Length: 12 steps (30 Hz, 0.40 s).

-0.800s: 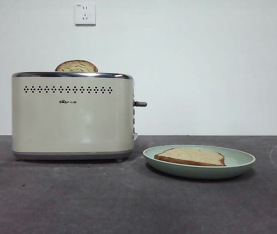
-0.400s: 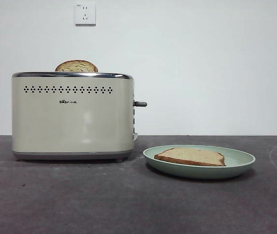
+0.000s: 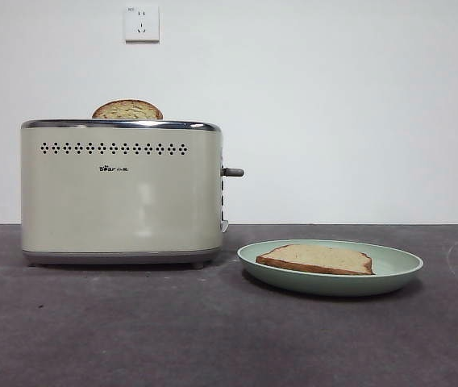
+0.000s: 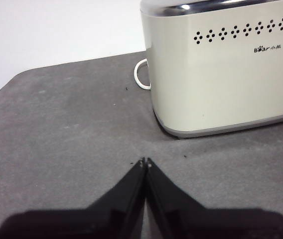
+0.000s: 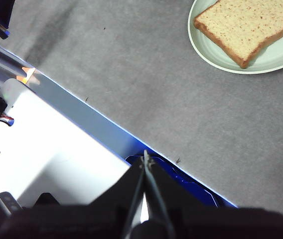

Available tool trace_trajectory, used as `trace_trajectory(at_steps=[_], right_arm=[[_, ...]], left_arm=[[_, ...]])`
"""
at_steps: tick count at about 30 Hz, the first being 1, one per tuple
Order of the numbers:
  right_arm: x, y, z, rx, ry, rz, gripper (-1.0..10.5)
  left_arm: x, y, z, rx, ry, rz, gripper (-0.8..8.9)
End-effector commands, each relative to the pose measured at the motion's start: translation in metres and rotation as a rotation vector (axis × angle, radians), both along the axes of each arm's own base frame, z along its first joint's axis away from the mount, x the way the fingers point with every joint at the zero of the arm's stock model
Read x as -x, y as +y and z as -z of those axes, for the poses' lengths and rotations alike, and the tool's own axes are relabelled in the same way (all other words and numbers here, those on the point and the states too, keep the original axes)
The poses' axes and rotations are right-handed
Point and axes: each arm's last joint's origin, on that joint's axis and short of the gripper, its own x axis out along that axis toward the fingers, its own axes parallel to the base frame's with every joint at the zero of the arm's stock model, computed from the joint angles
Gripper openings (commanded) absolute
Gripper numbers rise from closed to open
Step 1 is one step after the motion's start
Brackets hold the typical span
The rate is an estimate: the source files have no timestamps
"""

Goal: Take the bread from the toaster,put the bread on the plate,put the plate on the table

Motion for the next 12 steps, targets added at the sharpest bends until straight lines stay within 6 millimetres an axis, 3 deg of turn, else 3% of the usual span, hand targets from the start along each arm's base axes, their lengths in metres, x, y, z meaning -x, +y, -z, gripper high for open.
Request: trace_trajectory(at_steps=[1,12], right_arm=[[0.0000,0.0001,0.0013,0.005,-0.003,-0.005,0.0],[0.0000,0.0001,0.0013,0.005,-0.003,-0.005,0.0]], left_arm=[[-0.0005,0.0001,0.0034,0.029,0.005,-0.002,-0.04],[-0.0005,0.0003,0.0034,0.027,0.005,-0.009,-0.04]])
